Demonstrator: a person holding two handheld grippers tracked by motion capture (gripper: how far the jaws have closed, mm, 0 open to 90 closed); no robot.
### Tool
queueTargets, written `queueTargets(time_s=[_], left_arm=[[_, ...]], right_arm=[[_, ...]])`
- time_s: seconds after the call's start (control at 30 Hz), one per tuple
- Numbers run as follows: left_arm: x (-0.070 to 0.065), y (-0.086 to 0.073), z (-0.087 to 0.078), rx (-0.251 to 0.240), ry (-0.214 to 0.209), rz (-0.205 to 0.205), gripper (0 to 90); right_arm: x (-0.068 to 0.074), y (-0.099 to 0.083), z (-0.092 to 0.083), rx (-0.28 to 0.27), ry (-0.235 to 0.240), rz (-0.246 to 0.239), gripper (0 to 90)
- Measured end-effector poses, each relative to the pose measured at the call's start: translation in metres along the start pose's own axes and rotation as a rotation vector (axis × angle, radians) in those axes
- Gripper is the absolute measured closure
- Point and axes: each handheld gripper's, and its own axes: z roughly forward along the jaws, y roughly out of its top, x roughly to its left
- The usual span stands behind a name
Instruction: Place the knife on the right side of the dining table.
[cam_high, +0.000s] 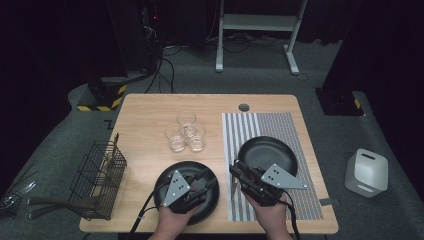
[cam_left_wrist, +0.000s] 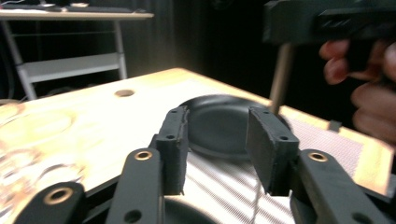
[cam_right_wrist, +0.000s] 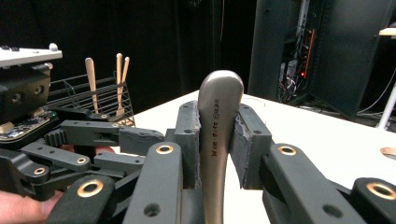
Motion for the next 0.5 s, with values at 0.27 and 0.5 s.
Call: queueTargets(time_s=[0.27,0.5], left_arm=[[0.037,-0.024,-0.039,0.086,0.119,-0.056,50.8],[0.065,-0.043,-0.071,0.113,0.238,-0.096,46.1]], right_arm=[[-0.001,-0.001,-0.002,-0.004,-0.004,0.01,74.0],[0.002,-0.001,0.0,-0.004,-0.011,0.002,74.1]])
